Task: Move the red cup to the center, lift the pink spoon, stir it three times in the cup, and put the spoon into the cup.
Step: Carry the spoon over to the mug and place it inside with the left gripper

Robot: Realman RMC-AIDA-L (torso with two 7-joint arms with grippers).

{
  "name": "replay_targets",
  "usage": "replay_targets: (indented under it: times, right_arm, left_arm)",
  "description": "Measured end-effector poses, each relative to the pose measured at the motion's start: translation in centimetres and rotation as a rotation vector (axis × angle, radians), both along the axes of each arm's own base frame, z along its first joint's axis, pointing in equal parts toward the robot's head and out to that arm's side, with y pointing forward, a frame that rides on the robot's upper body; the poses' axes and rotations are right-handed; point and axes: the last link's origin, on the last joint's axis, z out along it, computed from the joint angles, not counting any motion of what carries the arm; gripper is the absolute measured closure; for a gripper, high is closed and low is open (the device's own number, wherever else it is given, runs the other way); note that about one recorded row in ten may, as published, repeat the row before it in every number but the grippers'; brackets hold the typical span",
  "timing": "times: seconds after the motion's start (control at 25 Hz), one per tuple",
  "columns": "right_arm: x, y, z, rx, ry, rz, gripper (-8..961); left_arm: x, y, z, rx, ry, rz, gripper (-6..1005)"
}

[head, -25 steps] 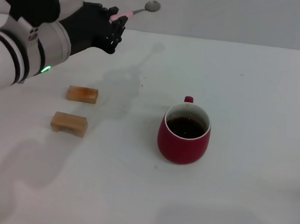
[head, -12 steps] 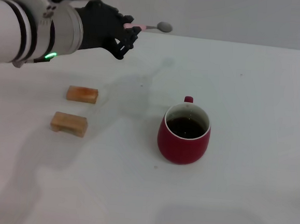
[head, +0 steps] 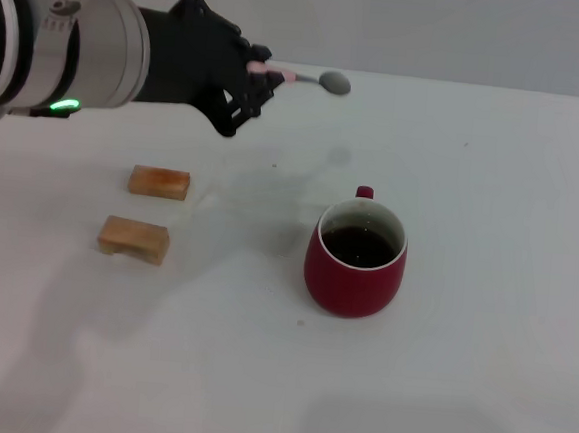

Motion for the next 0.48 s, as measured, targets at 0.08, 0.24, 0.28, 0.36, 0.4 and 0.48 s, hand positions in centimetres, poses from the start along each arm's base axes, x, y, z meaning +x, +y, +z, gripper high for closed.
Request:
replay_targets:
  times: [0.08, 0.24, 0.28, 0.36, 0.4, 0.48]
  right_arm:
    - [0.5, -0.4, 0.5, 0.03, -0.009, -0.034, 954]
    - [1.2, -1.1, 1.4, 0.096, -0.016, -0.091, 954]
    - [1.3, -1.3, 1.6, 0.11, -0.018, -0.104, 954]
    - [1.7, -1.8, 2.1, 0.148, -0.025, -0.141, 954]
    - [1.9, -2.0, 2.3, 0.161, -0.029, -0.155, 954]
    - [2.3, -2.3, 2.6, 0.178, -0.037, -0.176, 953]
  left_arm:
    - [0.1, -0.4, -0.2, -0.032, 0.021, 0.003, 830]
    - [0.0, -0.7, -0.6, -0.065, 0.047, 0.008, 830]
    - [0.0, -0.7, -0.7, -0.069, 0.051, 0.006, 830]
    - [0.1, -0.9, -0.9, -0.085, 0.059, 0.001, 830]
    - [0.2, -1.0, -1.0, -0.096, 0.065, -0.002, 830]
    - [0.2, -1.2, -1.1, -0.119, 0.081, -0.005, 830]
